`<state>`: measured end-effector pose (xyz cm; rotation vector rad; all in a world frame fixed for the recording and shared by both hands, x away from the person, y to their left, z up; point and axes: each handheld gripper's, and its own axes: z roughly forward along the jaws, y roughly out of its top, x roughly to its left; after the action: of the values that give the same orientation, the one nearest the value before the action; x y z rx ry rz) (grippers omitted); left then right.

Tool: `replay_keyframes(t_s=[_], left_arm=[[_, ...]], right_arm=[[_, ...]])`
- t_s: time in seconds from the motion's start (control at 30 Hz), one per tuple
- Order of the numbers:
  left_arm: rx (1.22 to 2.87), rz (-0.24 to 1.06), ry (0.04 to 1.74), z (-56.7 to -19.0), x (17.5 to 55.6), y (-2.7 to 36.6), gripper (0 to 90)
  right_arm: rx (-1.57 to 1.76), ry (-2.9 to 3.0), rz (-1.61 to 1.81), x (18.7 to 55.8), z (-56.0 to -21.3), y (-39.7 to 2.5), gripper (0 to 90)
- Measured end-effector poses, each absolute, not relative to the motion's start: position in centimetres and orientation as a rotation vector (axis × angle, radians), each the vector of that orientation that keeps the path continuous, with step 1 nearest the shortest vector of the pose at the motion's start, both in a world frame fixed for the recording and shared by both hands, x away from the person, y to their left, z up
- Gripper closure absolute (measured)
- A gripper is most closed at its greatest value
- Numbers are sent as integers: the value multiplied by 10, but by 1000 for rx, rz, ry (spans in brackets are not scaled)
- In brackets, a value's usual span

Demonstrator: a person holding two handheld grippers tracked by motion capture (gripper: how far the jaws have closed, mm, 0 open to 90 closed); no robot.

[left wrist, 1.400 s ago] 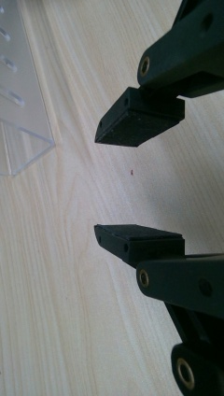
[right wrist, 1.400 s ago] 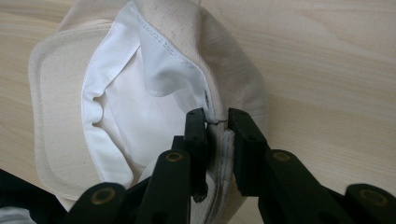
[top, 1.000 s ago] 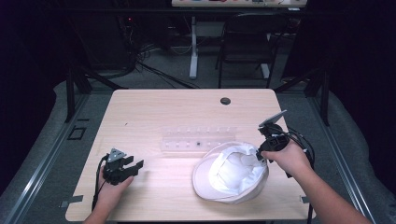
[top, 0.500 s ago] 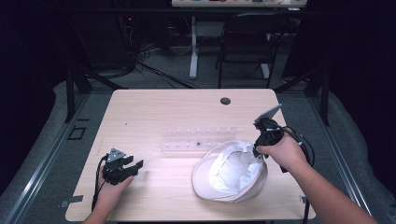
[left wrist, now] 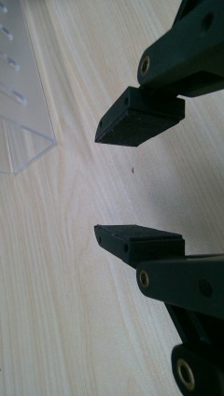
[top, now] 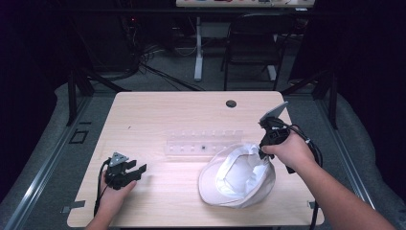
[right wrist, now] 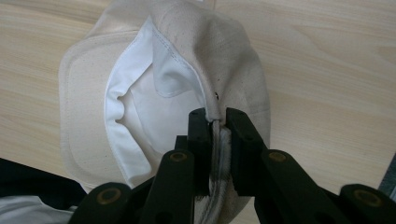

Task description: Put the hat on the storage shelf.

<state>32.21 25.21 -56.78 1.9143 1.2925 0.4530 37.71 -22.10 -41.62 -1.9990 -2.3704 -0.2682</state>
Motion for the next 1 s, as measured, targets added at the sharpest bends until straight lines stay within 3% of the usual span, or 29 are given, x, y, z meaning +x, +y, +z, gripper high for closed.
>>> replay_keyframes(t_s=[0.37,1.0], left_arm=[[1916,445,1290,-568,322,253,488],[1913,445,1292,-567,322,253,487]], right_arm=[[-1995,-2343,-283,375,-380,-214,807],[-1923,-2141,-483,371,-348,-221,809]])
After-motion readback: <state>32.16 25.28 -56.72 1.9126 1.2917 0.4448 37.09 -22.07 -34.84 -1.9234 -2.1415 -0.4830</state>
